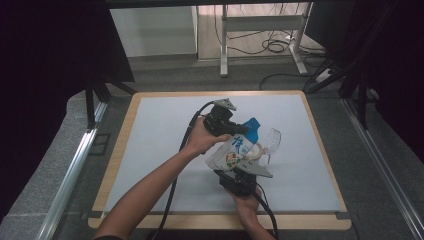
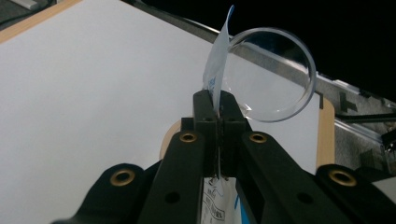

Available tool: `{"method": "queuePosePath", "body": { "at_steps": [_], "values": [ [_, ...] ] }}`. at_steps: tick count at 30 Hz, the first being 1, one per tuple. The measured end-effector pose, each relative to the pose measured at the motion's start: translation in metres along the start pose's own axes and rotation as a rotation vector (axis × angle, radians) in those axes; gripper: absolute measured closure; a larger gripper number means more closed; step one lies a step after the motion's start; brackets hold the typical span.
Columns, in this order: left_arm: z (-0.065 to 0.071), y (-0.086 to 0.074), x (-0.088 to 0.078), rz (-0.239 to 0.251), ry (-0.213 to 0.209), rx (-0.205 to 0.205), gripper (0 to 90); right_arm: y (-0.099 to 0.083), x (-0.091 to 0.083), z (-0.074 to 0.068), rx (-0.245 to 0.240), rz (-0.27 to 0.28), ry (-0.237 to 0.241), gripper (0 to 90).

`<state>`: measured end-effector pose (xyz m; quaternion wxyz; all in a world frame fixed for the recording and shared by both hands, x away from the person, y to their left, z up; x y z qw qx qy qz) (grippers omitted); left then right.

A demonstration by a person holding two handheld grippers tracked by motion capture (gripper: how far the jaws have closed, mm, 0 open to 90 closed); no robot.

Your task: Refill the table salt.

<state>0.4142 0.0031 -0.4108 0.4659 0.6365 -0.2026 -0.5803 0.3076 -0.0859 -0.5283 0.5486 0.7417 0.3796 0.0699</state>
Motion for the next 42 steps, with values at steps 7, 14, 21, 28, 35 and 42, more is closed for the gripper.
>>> {"method": "queuePosePath", "body": {
  "at_steps": [7, 14, 21, 28, 35, 42],
  "values": [
    [0.005, -0.005, -0.006, 0.051, -0.022, -0.026, 89.4, -0.002, 0.006, 0.009, -0.001, -0.090, -0.013, 48.7],
    [0.010, -0.009, -0.011, 0.088, -0.033, -0.026, 89.5, -0.003, 0.006, 0.011, -0.025, -0.118, -0.019, 44.9],
    [0.007, -0.012, -0.015, 0.097, -0.016, -0.038, 89.5, -0.003, 0.003, 0.017, -0.004, -0.118, -0.017, 44.4],
    [0.003, -0.014, -0.015, 0.086, 0.004, -0.047, 89.5, -0.002, 0.000, 0.016, -0.002, -0.111, -0.012, 44.3],
    [0.002, -0.017, -0.018, 0.093, 0.010, -0.048, 89.5, -0.002, -0.008, 0.017, 0.012, -0.108, 0.007, 43.8],
    [-0.001, -0.022, -0.021, 0.103, 0.011, -0.063, 89.5, 0.002, -0.024, 0.027, 0.022, -0.077, 0.015, 42.8]
  ]
}}
Point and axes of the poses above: each handheld gripper's, and its own axes: x roughly forward along the jaws, y roughly out of its top, z roughly to its right, the point moved 3 cm from there along x, roughly forward along the jaws, and after that the axes turned 8 degrees about x, right-handed, at the moved point
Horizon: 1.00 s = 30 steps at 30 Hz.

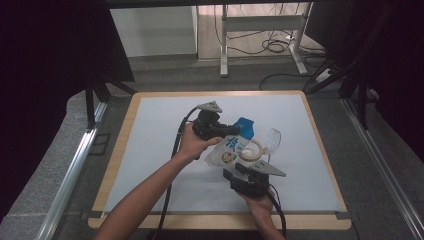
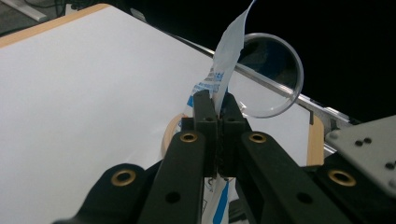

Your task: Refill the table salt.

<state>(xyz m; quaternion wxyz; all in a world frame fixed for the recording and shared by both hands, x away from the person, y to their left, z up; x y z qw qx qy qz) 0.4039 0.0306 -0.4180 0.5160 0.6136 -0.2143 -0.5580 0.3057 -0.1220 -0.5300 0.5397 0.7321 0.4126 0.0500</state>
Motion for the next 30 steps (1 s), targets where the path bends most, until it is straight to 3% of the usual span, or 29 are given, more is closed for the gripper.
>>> {"method": "queuePosePath", "body": {
  "at_steps": [7, 19, 30],
  "values": [
    [-0.002, -0.003, -0.003, 0.005, 0.004, -0.003, 89.5, 0.000, -0.019, 0.014, 0.011, 0.028, -0.012, 42.6],
    [-0.008, -0.012, -0.016, 0.023, 0.021, -0.021, 89.5, -0.003, -0.052, 0.048, 0.036, 0.073, -0.089, 42.5],
    [-0.024, -0.030, -0.046, 0.070, 0.077, -0.054, 89.5, -0.002, -0.064, 0.066, 0.049, 0.096, -0.146, 42.5]
  ]
}}
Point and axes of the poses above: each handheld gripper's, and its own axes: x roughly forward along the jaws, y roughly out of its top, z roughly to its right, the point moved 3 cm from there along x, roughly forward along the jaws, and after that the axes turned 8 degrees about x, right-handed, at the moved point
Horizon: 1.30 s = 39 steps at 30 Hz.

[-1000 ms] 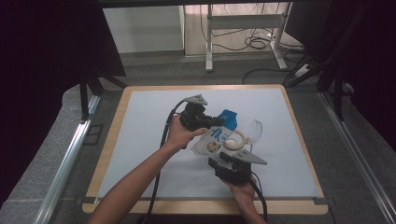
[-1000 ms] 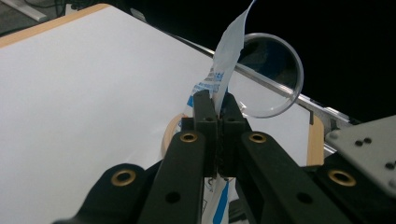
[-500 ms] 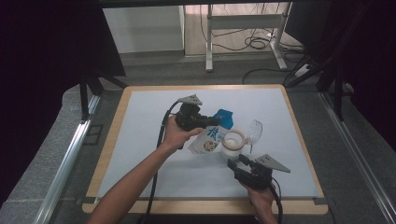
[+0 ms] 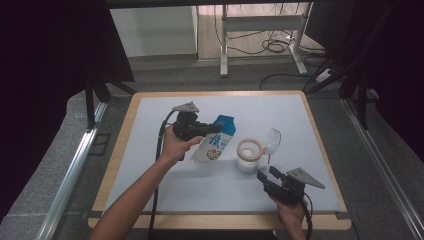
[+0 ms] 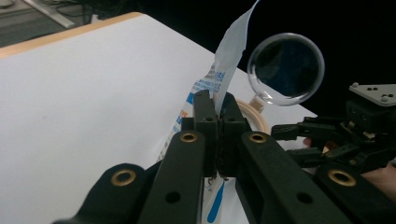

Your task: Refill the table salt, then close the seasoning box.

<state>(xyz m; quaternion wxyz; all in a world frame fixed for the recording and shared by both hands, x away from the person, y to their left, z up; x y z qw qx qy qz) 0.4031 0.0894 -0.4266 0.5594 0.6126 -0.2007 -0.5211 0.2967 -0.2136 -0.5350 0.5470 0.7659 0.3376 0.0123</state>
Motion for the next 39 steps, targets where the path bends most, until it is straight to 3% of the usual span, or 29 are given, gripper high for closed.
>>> {"method": "queuePosePath", "body": {
  "at_steps": [10, 19, 28, 39],
  "values": [
    [-0.025, -0.018, -0.038, 0.060, 0.085, -0.046, 89.5, 0.005, -0.004, 0.007, 0.010, 0.019, -0.032, 42.6],
    [-0.045, -0.039, -0.056, 0.082, 0.154, -0.085, 89.5, 0.008, -0.004, 0.011, 0.024, 0.024, -0.045, 42.6],
    [-0.054, -0.056, -0.068, 0.085, 0.221, -0.092, 89.4, 0.008, -0.004, 0.013, 0.023, 0.024, -0.048, 42.6],
    [-0.059, -0.075, -0.085, 0.096, 0.259, -0.118, 89.2, 0.011, -0.007, 0.016, 0.037, 0.036, -0.056, 42.6]
  ]
}}
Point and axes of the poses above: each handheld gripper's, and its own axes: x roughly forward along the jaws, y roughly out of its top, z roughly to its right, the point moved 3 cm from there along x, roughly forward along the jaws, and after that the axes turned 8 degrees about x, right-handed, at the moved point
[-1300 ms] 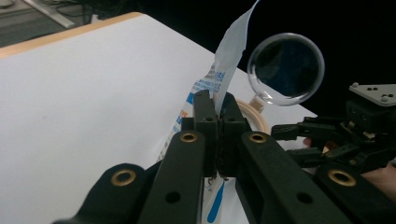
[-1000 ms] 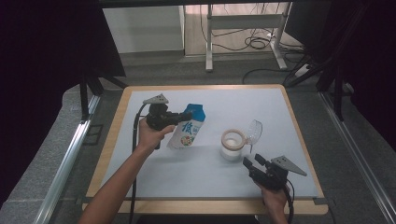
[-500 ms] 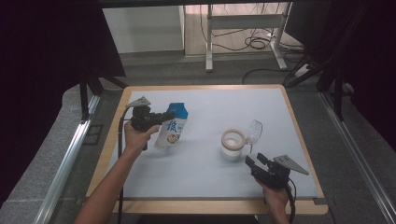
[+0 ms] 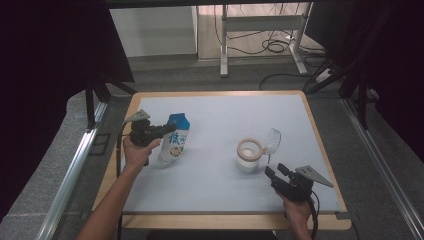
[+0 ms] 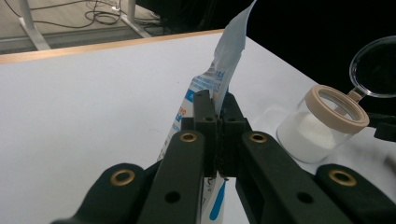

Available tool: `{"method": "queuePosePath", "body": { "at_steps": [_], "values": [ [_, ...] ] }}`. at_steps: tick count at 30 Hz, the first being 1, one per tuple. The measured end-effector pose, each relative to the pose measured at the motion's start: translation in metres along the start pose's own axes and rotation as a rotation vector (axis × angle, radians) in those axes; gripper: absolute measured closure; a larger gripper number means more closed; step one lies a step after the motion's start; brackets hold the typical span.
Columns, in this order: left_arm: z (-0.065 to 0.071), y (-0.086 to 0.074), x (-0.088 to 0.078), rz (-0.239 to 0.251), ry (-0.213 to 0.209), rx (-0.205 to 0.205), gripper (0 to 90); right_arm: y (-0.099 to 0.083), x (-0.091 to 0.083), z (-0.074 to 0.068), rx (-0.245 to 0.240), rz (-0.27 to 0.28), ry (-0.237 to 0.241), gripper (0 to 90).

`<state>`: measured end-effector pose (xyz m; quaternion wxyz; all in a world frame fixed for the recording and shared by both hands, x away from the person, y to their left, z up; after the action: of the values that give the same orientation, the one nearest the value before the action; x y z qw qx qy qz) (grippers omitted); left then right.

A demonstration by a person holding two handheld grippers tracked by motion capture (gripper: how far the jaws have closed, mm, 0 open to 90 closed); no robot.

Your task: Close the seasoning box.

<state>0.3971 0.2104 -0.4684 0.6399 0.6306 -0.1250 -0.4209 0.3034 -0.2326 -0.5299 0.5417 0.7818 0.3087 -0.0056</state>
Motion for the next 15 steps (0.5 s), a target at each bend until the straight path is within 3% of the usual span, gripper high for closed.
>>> {"method": "queuePosePath", "body": {
  "at_steps": [6, 15],
  "values": [
    [-0.002, -0.006, -0.012, 0.002, 0.035, 0.020, 88.8, 0.001, 0.000, 0.001, 0.001, 0.003, -0.002, 42.6],
    [-0.008, -0.021, -0.034, 0.021, 0.058, 0.002, 87.7, 0.004, -0.004, 0.004, 0.011, 0.015, -0.006, 42.5]
  ]
}}
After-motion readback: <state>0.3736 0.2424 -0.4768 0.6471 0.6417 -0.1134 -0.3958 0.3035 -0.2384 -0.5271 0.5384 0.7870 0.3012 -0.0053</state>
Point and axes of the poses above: each handheld gripper's, and its own axes: x roughly forward along the jaws, y roughly out of its top, z roughly to its right, the point moved 3 cm from there along x, roughly forward along the jaws, and after that the axes turned 8 degrees about x, right-handed, at the moved point
